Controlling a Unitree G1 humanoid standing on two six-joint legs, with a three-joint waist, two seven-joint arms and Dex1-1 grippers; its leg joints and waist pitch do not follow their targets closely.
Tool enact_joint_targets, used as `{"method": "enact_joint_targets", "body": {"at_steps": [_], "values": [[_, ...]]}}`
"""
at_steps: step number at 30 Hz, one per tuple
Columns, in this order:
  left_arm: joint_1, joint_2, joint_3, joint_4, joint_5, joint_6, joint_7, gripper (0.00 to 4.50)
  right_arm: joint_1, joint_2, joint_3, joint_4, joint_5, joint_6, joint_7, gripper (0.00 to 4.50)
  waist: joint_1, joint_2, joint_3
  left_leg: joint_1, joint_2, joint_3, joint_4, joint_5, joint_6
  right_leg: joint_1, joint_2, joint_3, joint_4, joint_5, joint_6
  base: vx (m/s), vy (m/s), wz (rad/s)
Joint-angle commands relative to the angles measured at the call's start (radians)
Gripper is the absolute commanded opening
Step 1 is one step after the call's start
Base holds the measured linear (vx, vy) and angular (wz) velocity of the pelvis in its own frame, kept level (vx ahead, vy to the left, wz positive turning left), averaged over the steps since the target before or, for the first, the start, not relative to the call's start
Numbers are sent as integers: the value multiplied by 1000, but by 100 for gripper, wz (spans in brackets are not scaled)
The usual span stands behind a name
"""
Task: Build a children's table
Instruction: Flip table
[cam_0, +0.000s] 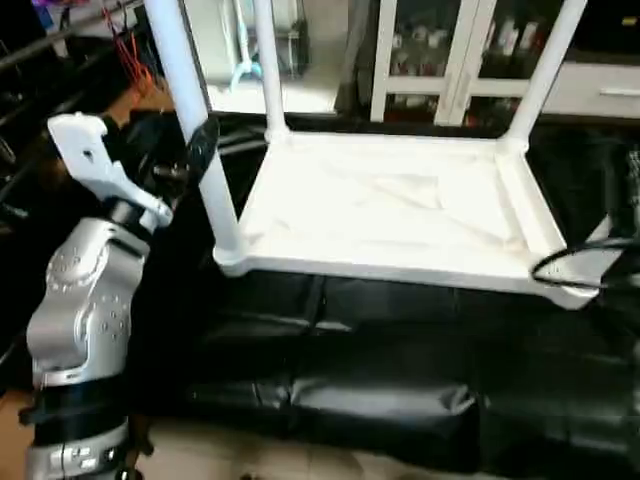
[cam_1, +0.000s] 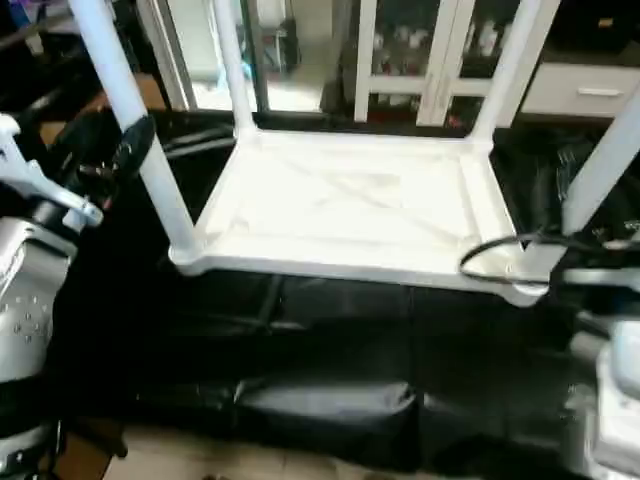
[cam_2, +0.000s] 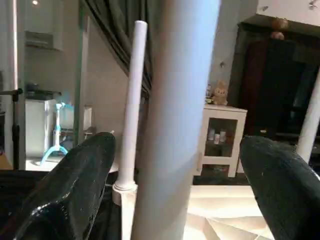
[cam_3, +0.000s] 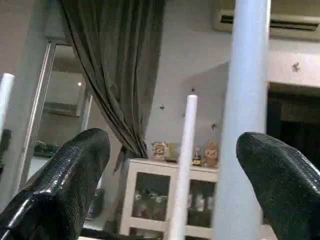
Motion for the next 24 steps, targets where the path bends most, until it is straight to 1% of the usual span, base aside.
{"method": "enact_joint_targets", "body": {"at_steps": [1, 2, 3, 4, 5, 6, 7, 8, 9, 10, 11, 12, 13, 14, 15, 16, 17, 18, 19, 20, 21, 22, 24], "values": [[-54, 4, -5, 25, 2, 34, 13, 440, 7, 26, 44, -26, -21, 3, -11, 445, 1, -18, -53, 42, 22, -23, -89, -409, -12, 9, -6, 9, -89, -379, -116, 0, 0, 0], [-54, 4, -5, 25, 2, 34, 13, 440, 7, 26, 44, -26, -21, 3, -11, 445, 1, -17, -52, 43, 23, -24, -90, -415, -15, 8, -7, 10, -90, -381, -115, 0, 0, 0], [-76, -1, -13, 40, -2, 45, 14, 440, 9, 39, 68, -29, -24, 17, -10, 445, 1, -20, -52, 41, 23, -25, -90, -415, -18, 10, -8, 9, -90, -380, -113, 0, 0, 0], [-89, -3, -18, 50, -4, 52, 14, 440, 10, 45, 83, -29, -27, 25, -9, 445, 3, -19, -53, 42, 21, -24, -89, -407, -18, 8, -7, 12, -89, -364, -112, 0, 0, 0], [-105, -3, -30, 68, 7, 53, 11, 440, 12, 47, 104, -24, -36, 37, -3, 445, 2, -21, -53, 39, 21, -25, -90, -402, -18, 11, -7, 11, -88, -357, -112, 0, 0, 0], [-124, -3, -47, 91, 26, 61, 18, 440, 14, 52, 126, -18, -38, 53, 3, 445, 3, -23, -55, 36, 21, -25, -91, -390, -17, 14, -8, 11, -86, -342, -113, 0, 0, 0], [-135, -2, -58, 107, 40, 65, 23, 440, 15, 55, 140, -14, -38, 63, 7, 445, 2, -22, -55, 37, 21, -24, -90, -386, -14, 13, -7, 12, -87, -336, -113, 0, 0, 0], [-152, -1, -70, 134, 64, 56, 35, 440, 17, 59, 156, -10, -41, 75, 9, 445, 4, -20, -55, 39, 21, -24, -89, -384, -13, 12, -8, 13, -86, -329, -115, 0, 0, 0], [-155, -1, -71, 138, 67, 55, 36, 440, 17, 60, 158, -9, -41, 77, 10, 445, 3, -22, -56, 35, 21, -24, -90, -378, -11, 15, -8, 13, -86, -320, -116, 0, 0, 0], [-176, 2, -85, 173, 100, 49, 58, 440, 19, 67, 180, -4, -42, 93, 15, 445, 3, -22, -57, 33, 20, -24, -89, -354, -7, 18, -8, 13, -83, -290, -122, 0, 0, 0], [-185, 3, -91, 187, 116, 44, 67, 440, 19, 71, 189, -2, -45, 100, 18, 445, 3, -22, -57, 32, 19, -24, -88, -352, -5, 19, -7, 13, -84, -287, -120, 0, 0, 0], [-199, 6, -102, 209, 140, 39, 79, 440, 18, 78, 206, 8, -47, 135, 17, 445, 5, -19, -60, 34, 20, -24, -87, -335, -3, 20, -10, 13, -80, -263, -129, 0, 0, 0], [-199, 6, -102, 209, 140, 39, 79, 440, 18, 78, 206, 8, -47, 135, 17, 445, 4, -21, -60, 32, 20, -24, -86, -318, 3, 22, -10, 13, -79, -238, -140, 0, 0, 0], [-208, 6, -108, 222, 153, 36, 86, 440, 19, 79, 238, 9, -10, 195, 47, 445, 5, -16, -60, 31, 20, -24, -86, -312, 5, 23, -11, 13, -77, -228, -146, 0, 0, 0], [-213, 6, -110, 229, 158, 35, 88, 424, 20, 79, 254, 10, 9, 224, 62, 449, 3, -18, -60, 30, 19, -24, -86, -307, 11, 25, -9, 12, -77, -217, -151, 0, 0, 0], [-220, 3, -103, 237, 164, 34, 105, 414, 36, 50, 308, -1, 55, 307, 132, 450, 5, -10, -61, 33, 19, -25, -83, -299, 27, 29, -9, 10, -74, -190, -168, 0, 0, 0], [-220, 3, -103, 237, 164, 34, 105, 405, 36, 50, 308, -1, 55, 307, 132, 450, 6, -13, -62, 32, 21, -26, -83, -293, 29, 31, -11, 11, -75, -180, -171, 0, 0, 0], [-220, 3, -103, 237, 164, 34, 105, 402, 36, 50, 308, -1, 55, 307, 132, 450, 6, -14, -61, 31, 22, -25, -83, -287, 30, 30, -11, 11, -74, -172, -176, 0, 0, 0], [-223, -1, -88, 239, 153, 43, 119, 393, 80, -13, 373, -35, 125, 405, 244, 450, 8, -14, -64, 32, 22, -23, -81, -274, 33, 30, -12, 11, -72, -155, -185, 0, 0, 0], [-222, -1, -82, 238, 146, 51, 124, 379, 97, -42, 392, -43, 129, 423, 283, 450, 14, -17, -64, 32, 26, -26, -81, -255, 45, 40, -13, 10, -69, -125, -193, 0, 0, 0], [-217, 0, -73, 233, 143, 68, 139, 379, 113, -68, 406, -46, 129, 442, 313, 450, 17, -15, -64, 33, 26, -24, -79, -246, 51, 37, -12, 11, -70, -110, -198, 0, 0, 0], [-217, 0, -73, 233, 143, 68, 139, 360, 113, -68, 406, -46, 129, 442, 313, 450, 20, -16, -64, 33, 27, -23, -78, -233, 58, 37, -12, 10, -69, -93, -206, 0, 0, 0], [-213, 0, -68, 229, 143, 78, 150, 349, 120, -80, 412, -46, 125, 453, 325, 450, 26, -18, -64, 33, 26, -20, -78, -227, 62, 34, -14, 11, -70, -105, -213, 0, 0, 0]]}}
